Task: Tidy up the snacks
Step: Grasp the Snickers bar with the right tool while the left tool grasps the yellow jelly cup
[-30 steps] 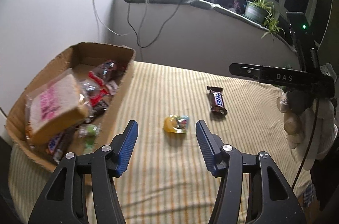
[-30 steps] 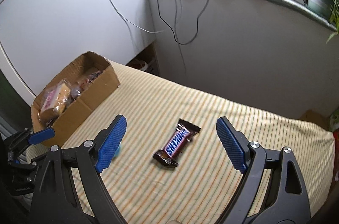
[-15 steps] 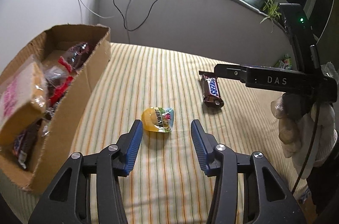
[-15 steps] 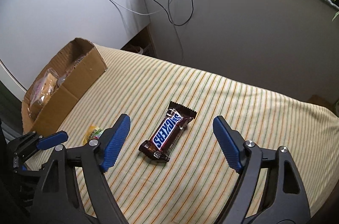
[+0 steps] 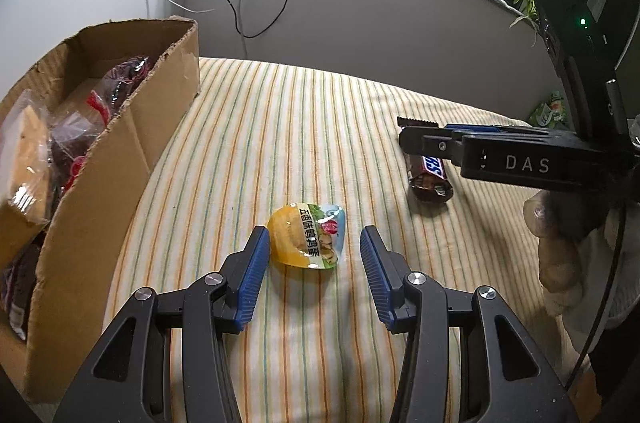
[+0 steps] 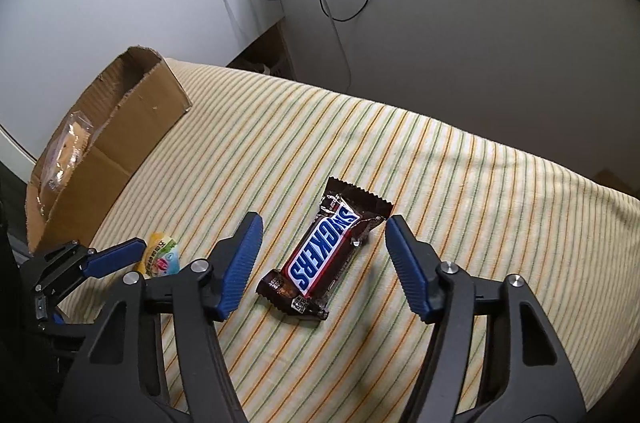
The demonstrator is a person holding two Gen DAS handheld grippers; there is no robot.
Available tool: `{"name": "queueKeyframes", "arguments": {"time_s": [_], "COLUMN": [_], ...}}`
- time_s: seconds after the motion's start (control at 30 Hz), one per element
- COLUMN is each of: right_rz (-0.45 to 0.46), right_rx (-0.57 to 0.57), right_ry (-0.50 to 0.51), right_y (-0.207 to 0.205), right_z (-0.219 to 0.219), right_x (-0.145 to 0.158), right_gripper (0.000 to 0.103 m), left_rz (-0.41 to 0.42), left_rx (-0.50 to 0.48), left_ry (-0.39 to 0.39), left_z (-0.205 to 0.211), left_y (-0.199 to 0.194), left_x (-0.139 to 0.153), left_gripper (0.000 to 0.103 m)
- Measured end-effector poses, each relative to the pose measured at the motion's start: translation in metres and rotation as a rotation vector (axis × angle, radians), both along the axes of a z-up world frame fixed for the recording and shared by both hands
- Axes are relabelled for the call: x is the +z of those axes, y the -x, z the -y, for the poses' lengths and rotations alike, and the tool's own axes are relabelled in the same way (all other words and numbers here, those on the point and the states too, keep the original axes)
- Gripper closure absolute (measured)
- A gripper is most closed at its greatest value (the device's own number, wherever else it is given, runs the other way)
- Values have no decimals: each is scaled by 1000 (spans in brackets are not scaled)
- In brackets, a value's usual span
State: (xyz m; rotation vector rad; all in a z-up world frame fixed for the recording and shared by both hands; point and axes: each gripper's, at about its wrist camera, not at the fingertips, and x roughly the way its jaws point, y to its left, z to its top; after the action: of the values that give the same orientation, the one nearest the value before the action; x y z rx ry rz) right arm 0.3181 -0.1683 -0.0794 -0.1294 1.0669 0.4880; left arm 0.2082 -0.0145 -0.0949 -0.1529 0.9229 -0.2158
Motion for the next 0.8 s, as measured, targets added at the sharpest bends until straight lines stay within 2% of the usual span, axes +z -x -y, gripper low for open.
{"name": "queueKeyframes", "arguments": {"time_s": [0.17, 0.27, 0.33, 0.47, 0.8], "right_rz": [-14, -24, -22, -21, 7], "right_rx": [10, 20, 22, 26, 36], "right_ry": [20, 33, 45, 69, 91], "right_y": [-2, -2, -2, -2, 5], "right_z": [-6, -10, -12, -15, -21], "right_x": [-6, -10, -11, -13, -8], "right_gripper": [46, 54, 55, 68, 73], "left_rz": [-3, -2, 1, 6, 28], "left_rx": [1, 0, -2, -3, -2], "left_ry": [-16, -25, -35, -48, -49], "left_z": [0, 1, 2, 3, 5], "left_y": [0, 0, 1, 1, 7], "left_x": [-4, -5, -6, -7, -1], "left_gripper": [62, 63, 65, 68, 71]}}
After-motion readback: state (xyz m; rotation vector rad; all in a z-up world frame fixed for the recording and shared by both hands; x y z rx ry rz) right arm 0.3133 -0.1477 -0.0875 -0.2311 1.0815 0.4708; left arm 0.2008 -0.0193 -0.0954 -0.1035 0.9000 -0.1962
